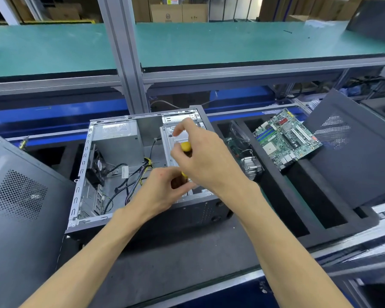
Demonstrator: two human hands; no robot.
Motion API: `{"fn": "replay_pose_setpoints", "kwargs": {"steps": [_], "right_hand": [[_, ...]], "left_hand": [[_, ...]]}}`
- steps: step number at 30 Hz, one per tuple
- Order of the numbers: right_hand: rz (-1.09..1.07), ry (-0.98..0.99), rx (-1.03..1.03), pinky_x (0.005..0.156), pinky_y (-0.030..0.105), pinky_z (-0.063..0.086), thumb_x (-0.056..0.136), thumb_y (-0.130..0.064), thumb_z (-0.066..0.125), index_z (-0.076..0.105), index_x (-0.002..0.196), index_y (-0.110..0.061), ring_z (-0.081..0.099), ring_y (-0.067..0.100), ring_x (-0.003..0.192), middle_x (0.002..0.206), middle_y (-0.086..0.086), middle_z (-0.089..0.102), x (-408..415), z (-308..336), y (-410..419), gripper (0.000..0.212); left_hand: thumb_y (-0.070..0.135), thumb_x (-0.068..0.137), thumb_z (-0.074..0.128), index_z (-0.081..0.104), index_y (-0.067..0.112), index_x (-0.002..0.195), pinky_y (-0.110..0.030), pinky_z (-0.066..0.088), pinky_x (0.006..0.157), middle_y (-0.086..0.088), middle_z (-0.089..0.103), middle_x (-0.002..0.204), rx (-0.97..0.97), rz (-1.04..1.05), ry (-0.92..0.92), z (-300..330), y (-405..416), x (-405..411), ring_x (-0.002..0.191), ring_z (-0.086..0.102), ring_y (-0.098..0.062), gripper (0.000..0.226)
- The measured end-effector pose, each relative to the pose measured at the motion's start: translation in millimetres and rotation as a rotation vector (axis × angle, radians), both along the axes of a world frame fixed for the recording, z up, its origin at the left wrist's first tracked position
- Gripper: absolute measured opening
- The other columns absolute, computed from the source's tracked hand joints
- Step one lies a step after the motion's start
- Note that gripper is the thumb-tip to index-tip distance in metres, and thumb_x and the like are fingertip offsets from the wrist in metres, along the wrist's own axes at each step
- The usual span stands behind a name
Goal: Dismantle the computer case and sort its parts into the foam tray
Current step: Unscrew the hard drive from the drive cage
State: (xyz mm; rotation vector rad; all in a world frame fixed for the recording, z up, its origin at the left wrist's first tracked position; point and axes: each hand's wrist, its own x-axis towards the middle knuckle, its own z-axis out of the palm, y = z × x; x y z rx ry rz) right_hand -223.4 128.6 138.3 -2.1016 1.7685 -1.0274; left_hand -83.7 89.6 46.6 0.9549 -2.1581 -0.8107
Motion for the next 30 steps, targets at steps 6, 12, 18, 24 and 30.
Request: {"fn": "replay_pose_setpoints", "kwargs": {"steps": [6,12,18,24,30], "right_hand": [[-0.069,0.089,0.076,0.055,0.032,0.043,0.095,-0.051,0.059,0.042,0.114,-0.023,0.054,0.012,0.061,0.082,-0.008,0.056,-8,7,2,0.038],[0.018,0.233,0.102,0.060,0.035,0.041,0.094,-0.049,0.054,0.040,0.095,-0.028,0.047,0.015,0.062,0.066,-0.010,0.046,-5,4,5,0.025],[0.027,0.180,0.100,0.063,0.032,0.037,0.092,-0.043,0.056,0.050,0.109,-0.024,0.051,0.015,0.069,0.093,-0.003,0.054,-3,-2,3,0.026],[-0.002,0.191,0.062,0.059,0.031,0.032,0.092,-0.042,0.057,0.043,0.097,-0.026,0.048,0.016,0.062,0.065,-0.012,0.042,-1,-13,4,0.022],[-0.081,0.070,-0.061,0.055,0.031,0.040,0.092,-0.040,0.061,0.050,0.092,-0.023,0.048,0.008,0.057,0.063,-0.011,0.049,2,-10,4,0.021]], "left_hand": [[0.044,0.088,0.070,0.068,0.010,0.075,-0.018,0.035,0.053,0.004,0.055,0.058,-0.006,0.012,-0.021,-2,-2,-1,0.053,0.043,-0.012,0.036],[0.037,0.085,0.068,0.059,0.026,0.073,-0.024,0.043,0.051,0.008,0.058,0.060,-0.006,0.027,-0.019,0,-1,-3,0.062,0.055,-0.015,0.019],[0.035,0.084,0.069,0.062,0.026,0.074,-0.021,0.047,0.056,0.008,0.062,0.064,-0.002,0.033,-0.042,-7,-2,-2,0.064,0.058,-0.013,0.015],[0.021,0.085,0.073,0.047,0.041,0.078,-0.018,0.045,0.054,0.012,0.063,0.067,-0.018,0.035,-0.053,-8,-5,-4,0.068,0.059,-0.006,0.034],[0.044,0.082,0.065,0.065,0.024,0.078,-0.020,0.047,0.059,0.004,0.064,0.068,0.010,-0.015,-0.063,-2,1,-6,0.065,0.058,-0.013,0.021]]}}
